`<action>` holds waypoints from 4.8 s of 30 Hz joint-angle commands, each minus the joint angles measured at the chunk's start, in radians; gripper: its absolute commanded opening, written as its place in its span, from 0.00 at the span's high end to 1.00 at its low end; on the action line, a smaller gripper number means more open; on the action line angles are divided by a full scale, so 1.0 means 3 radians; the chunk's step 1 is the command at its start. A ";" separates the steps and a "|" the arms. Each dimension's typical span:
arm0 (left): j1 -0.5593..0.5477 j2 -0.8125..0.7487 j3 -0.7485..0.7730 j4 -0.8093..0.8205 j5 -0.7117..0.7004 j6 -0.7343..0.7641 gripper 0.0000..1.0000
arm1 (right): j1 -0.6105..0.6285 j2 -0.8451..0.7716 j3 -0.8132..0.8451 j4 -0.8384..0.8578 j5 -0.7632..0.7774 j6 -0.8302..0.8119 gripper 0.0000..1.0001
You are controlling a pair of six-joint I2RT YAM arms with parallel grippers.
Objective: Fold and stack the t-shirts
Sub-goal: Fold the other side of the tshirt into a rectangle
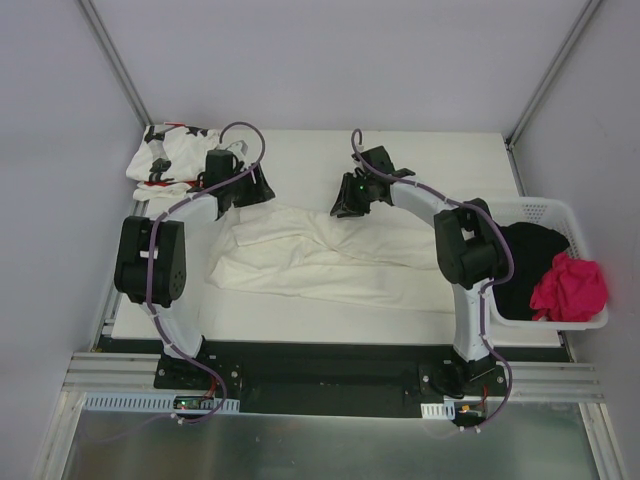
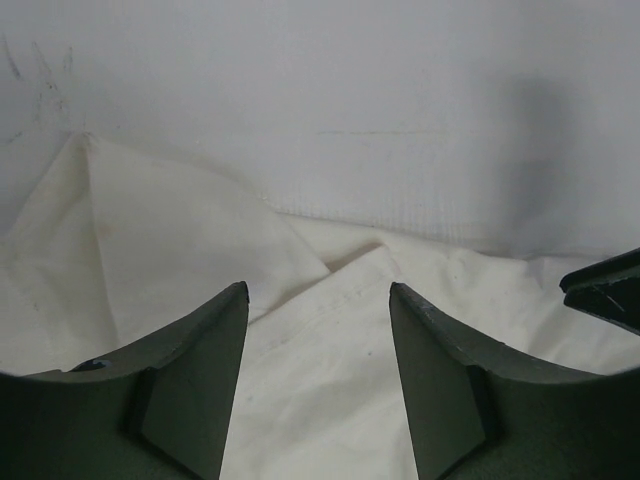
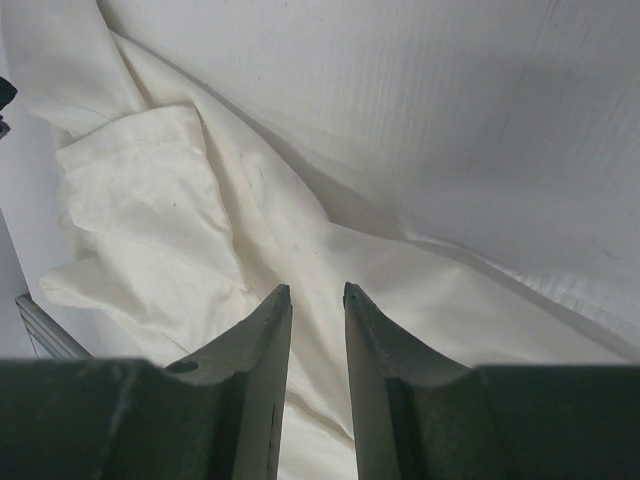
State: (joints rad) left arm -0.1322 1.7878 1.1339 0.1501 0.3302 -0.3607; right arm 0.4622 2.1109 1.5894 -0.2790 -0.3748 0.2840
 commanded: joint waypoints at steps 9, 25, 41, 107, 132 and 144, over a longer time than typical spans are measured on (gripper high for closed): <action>0.0113 -0.0008 0.0311 -0.0485 -0.0931 0.0364 0.37 | -0.0098 -0.0261 -0.0220 0.0091 -0.0152 0.0045 0.69; 0.0170 0.0376 0.0684 -0.0623 -0.0820 0.0338 0.41 | -0.0277 -0.0547 -0.0497 0.0179 -0.0177 0.0096 0.69; 0.0170 0.0519 0.0991 -0.1011 -0.0625 0.0318 0.55 | -0.0426 -0.0711 -0.0543 0.0235 -0.0239 0.0153 0.69; 0.0308 0.1332 0.2371 -0.2014 -0.0834 0.0379 1.00 | -0.0748 -0.1044 -0.0921 0.0551 -0.0407 0.0393 0.69; 0.0231 0.0422 0.1947 -0.2060 -0.0784 0.0466 0.11 | -0.0078 0.0500 0.0769 0.0491 -0.0637 0.0638 0.67; 0.0078 0.0856 0.2269 -0.1968 0.0166 0.0905 0.10 | -0.0083 0.0496 0.0655 0.0618 -0.0694 0.0675 0.67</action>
State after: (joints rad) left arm -0.0986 1.9629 1.7454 -0.4511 0.2070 -0.1890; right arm 0.4686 2.3787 1.8694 -0.1139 -0.5701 0.4911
